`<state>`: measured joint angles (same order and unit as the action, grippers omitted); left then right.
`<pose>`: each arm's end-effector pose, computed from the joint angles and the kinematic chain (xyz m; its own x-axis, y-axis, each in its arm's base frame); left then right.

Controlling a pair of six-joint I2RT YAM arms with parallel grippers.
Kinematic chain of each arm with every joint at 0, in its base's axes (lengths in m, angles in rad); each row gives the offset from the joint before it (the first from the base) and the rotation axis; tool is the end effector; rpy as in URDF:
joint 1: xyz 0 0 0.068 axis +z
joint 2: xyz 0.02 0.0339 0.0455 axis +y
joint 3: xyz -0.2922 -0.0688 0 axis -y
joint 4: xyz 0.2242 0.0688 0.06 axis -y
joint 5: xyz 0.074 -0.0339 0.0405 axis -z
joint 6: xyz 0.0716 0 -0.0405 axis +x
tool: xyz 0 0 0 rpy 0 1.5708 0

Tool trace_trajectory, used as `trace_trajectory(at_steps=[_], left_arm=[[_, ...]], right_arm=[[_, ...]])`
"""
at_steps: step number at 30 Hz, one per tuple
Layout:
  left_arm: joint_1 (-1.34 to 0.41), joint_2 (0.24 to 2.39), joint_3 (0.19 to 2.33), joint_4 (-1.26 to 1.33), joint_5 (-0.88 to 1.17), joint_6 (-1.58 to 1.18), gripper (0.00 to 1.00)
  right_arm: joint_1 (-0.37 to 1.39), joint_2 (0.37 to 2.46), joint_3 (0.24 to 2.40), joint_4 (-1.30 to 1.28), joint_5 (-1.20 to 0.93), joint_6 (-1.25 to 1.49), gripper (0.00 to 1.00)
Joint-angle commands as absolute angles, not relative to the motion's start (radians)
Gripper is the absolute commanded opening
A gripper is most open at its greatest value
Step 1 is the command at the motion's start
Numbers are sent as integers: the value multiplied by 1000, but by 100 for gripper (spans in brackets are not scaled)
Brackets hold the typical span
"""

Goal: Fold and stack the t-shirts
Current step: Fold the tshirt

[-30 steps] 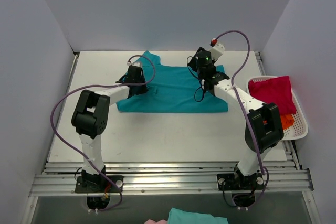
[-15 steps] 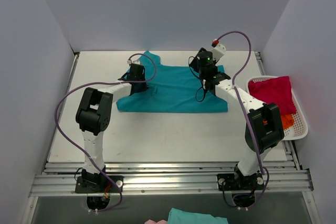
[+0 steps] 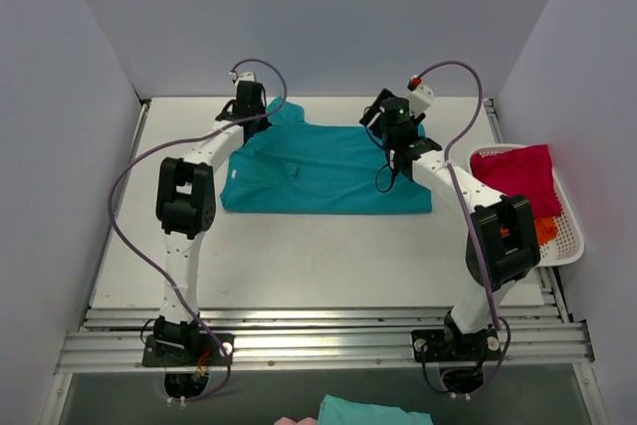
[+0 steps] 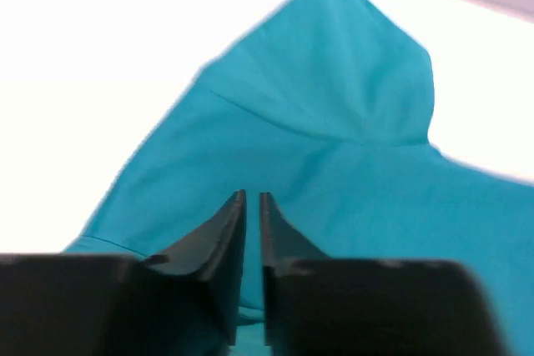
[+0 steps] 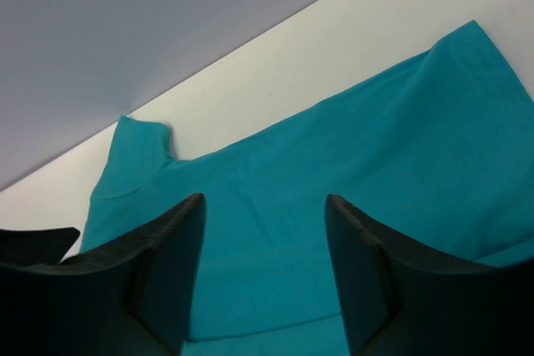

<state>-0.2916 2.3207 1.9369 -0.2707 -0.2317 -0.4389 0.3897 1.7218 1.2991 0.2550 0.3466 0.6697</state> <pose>0.5444 -0.1463 0.2115 -0.5726 -0.2600 -0.7776 -0.1524 0.9656 -0.2106 0.4092 0.1418 0.3415 -0.1505 0.5693 -0.8082 0.0586 0.8212 0.5676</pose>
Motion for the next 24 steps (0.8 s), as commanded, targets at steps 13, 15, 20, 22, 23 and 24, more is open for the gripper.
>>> trace_trajectory(at_steps=[13, 15, 20, 22, 23, 24], left_arm=[[-213, 1925, 1635, -91, -290, -376, 94], [-186, 2004, 1681, -72, -211, -371, 94], [-150, 2225, 2006, -204, -75, -370, 94], [-141, 2304, 2068, -232, -68, -373, 94], [-137, 2327, 2118, -227, -48, -373, 94], [-129, 2383, 2152, -239, -32, -374, 94]], right_arm=[[315, 1706, 1338, 218, 460, 598, 100], [278, 1762, 1377, 224, 430, 581, 100], [206, 1897, 1496, 135, 319, 539, 100], [201, 1937, 1509, 138, 318, 522, 100], [190, 1951, 1517, 135, 319, 523, 100], [183, 1986, 1531, 130, 321, 526, 100]])
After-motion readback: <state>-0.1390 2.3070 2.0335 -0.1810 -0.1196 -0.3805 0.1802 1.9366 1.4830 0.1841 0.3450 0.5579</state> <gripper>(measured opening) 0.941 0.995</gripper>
